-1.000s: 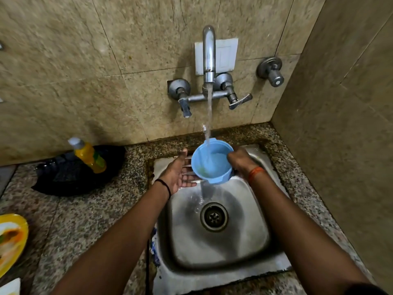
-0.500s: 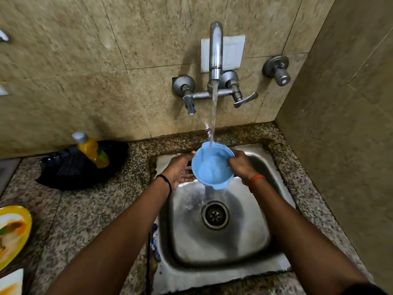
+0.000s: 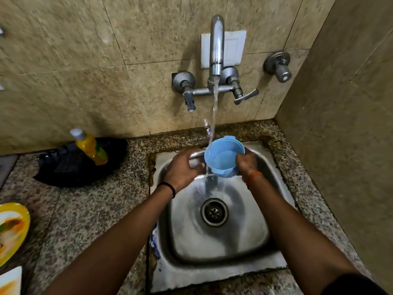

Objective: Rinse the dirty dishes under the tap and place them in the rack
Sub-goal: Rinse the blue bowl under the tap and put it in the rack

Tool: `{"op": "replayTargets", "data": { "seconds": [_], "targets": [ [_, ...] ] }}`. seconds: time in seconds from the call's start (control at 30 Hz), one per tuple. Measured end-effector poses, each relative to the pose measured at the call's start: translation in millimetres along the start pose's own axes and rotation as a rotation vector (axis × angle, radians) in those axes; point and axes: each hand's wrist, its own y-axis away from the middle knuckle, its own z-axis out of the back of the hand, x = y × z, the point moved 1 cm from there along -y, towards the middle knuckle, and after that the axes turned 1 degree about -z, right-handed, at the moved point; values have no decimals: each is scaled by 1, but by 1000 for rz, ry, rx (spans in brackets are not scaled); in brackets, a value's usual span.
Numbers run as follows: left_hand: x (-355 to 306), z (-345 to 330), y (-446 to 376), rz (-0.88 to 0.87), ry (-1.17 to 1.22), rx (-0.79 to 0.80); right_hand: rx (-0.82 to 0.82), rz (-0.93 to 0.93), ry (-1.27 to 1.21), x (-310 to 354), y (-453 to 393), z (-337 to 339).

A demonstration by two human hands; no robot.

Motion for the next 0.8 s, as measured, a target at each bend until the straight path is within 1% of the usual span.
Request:
{"op": "replayTargets", "data": {
  "seconds": [0.03, 0.1, 0.13, 0.17, 0.23, 0.27, 0.33, 0.37, 0.4, 0.47, 0.5, 0.53, 0.6, 0.63, 0.73, 0.8],
  "targets": [
    [-1, -2, 3, -131, -116, 41, -2, -12, 1, -1, 0, 0],
    [-6, -10, 8, -354, -373, 183, 84, -35, -5, 1, 7, -2],
    [-7, -16, 8, -404, -491, 261, 141, -60, -19, 2, 11, -3],
    [-8, -21, 8, -417, -581, 309, 196, -96, -38, 5, 16, -4],
    [-10, -24, 5, -363, -632, 297, 287, -147, -58, 9, 21, -7],
    [-12, -22, 3, -335, -594, 266, 313, -150, -61, 11, 21, -8],
    [-13, -19, 1, -245, -410, 203, 325, -138, -85, 16, 19, -12],
    [-13, -17, -1, -162, -290, 188, 323, -116, -102, 20, 19, -14],
    [-11, -15, -2, -59, -162, 189, 323, -73, -119, 22, 18, -17],
    [-8, -14, -5, 108, 94, 169, 336, 70, -91, 26, 17, -25],
    [-5, -14, -5, 160, 174, 144, 334, 153, -34, 27, 20, -28],
    [-2, -14, -5, 191, 198, 128, 317, 229, 26, 27, 22, -31],
    [0, -11, -3, 201, 168, 119, 274, 316, 57, 31, 25, -35],
    [1, -10, -2, 191, 129, 114, 283, 312, 3, 33, 26, -36],
    [8, -4, 0, 149, -73, 82, 413, 157, -300, 39, 28, -37],
    [13, -1, 4, 74, -220, 105, 471, 94, -390, 39, 29, -35]
  ]
}}
